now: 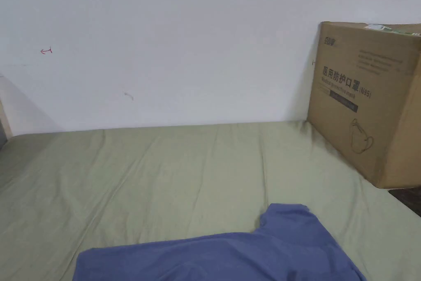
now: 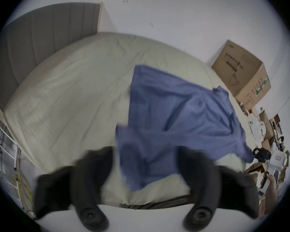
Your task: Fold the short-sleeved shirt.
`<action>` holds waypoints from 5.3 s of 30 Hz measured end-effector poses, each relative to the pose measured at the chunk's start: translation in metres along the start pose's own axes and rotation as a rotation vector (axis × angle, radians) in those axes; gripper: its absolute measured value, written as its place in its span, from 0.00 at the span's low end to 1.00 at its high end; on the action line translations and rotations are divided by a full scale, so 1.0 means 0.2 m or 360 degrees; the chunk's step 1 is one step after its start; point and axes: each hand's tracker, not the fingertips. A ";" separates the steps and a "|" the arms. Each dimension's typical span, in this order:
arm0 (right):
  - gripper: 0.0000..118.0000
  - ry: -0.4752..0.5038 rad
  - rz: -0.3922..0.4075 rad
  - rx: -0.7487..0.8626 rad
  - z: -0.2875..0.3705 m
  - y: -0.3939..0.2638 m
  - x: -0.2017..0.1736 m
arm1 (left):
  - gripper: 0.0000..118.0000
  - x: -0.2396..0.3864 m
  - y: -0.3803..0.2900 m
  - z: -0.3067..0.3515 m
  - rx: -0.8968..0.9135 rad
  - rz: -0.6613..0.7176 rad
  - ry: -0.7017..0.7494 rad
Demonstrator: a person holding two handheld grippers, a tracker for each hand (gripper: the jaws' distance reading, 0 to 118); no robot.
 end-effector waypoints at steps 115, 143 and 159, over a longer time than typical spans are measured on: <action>0.02 0.0025 0.0438 0.0651 0.00 2.75 -1.03 | 0.02 0.60 2.46 -0.23 0.0671 -0.0386 0.0151; 0.02 -0.0113 0.0273 -0.0285 -1.31 1.10 -0.50 | 0.02 0.09 1.13 -1.17 -0.0110 -0.0065 0.0176; 0.02 0.0037 0.0750 -0.0600 -0.43 0.11 0.04 | 0.02 -0.19 0.01 -0.37 -0.0377 -0.0378 0.0065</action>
